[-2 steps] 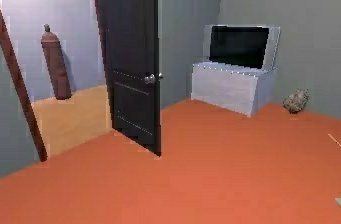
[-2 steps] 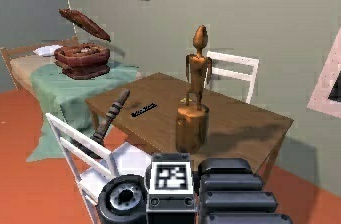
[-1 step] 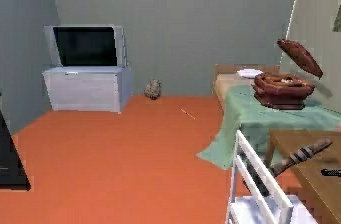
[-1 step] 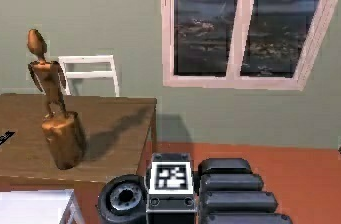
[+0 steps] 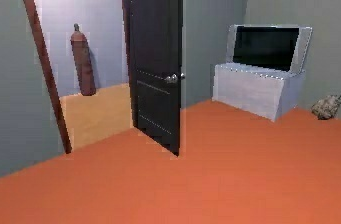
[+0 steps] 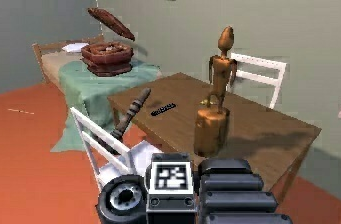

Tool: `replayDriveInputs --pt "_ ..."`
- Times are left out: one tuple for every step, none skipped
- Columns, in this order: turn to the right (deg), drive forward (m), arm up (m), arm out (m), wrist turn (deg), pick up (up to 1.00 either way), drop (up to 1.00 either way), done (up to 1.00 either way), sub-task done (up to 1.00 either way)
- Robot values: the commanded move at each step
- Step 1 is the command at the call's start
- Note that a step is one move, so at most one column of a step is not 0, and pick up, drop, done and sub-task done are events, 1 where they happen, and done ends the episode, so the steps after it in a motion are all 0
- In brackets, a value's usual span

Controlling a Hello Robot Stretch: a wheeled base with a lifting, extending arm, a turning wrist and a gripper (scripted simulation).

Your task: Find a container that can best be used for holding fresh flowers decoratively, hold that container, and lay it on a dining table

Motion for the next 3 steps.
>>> replayDriveInputs --pt "-45.0 0.00 0.00 0.00 0.0 0.00 0.00 0.00 0.00" --pt "-21.0 0.00 0.00 0.00 0.0 0.00 0.00 0.00 0.00" --pt "-3.0 0.00 0.00 0.00 0.0 0.00 0.00 0.00 0.00"
